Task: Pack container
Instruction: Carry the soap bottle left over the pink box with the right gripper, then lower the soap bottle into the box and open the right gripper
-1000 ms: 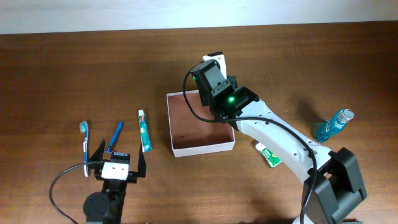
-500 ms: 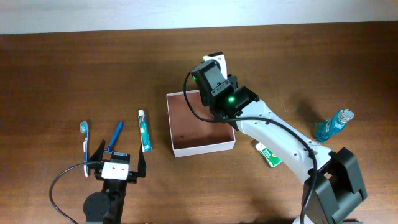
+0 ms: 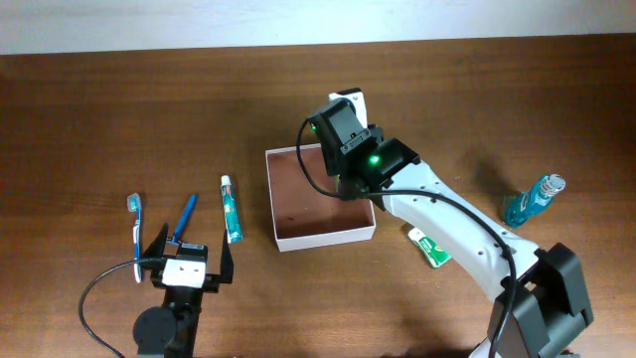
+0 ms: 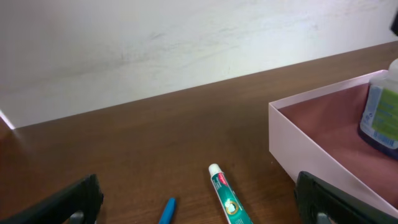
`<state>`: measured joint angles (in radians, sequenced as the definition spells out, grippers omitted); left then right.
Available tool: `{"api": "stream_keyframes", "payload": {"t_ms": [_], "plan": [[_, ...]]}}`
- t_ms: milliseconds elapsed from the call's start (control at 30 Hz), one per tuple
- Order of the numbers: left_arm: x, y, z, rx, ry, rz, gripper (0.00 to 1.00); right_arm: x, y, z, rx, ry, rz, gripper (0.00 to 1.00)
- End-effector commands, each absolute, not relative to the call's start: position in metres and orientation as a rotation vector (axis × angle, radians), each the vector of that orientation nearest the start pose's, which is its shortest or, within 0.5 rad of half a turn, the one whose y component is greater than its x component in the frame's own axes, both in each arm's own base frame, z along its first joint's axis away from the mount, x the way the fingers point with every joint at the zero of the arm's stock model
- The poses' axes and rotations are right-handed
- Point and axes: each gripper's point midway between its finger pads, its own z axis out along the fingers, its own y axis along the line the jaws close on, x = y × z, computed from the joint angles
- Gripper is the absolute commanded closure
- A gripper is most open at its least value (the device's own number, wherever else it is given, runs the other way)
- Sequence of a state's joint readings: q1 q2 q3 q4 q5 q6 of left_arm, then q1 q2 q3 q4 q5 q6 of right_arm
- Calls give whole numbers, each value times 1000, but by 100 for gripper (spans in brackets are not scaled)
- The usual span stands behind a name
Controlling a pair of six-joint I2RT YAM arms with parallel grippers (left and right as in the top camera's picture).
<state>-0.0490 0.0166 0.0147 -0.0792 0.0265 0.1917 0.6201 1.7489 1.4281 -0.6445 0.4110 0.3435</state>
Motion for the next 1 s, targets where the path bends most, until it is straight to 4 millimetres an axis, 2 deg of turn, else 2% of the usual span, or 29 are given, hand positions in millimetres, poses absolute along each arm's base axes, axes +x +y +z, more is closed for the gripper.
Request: {"api": "stream_keyframes", "payload": {"t_ms": [0, 300, 467, 567, 700, 833, 900, 967], "plan": [[246, -17, 155, 235, 1639, 94, 1, 399, 208, 172, -78, 2430, -28, 57], [246, -17, 155, 235, 1639, 94, 1, 399, 210, 160, -69, 2457, -32, 69], [246, -17, 155, 235, 1639, 94, 1, 400, 210, 152, -87, 2472, -51, 69], [246, -17, 155, 235, 1639, 94, 1, 401, 208, 152, -113, 2464, -75, 69], [246, -17, 155, 235, 1639, 94, 1, 406, 211, 156, -259, 2432, -114, 69], [246, -17, 155, 235, 1639, 94, 1, 407, 213, 158, -264, 2421, -110, 69], [246, -17, 155, 235, 1639, 94, 1, 409, 214, 159, -261, 2413, -103, 67], [246, -17, 155, 235, 1639, 94, 1, 409, 214, 159, -260, 2412, -103, 60]]}}
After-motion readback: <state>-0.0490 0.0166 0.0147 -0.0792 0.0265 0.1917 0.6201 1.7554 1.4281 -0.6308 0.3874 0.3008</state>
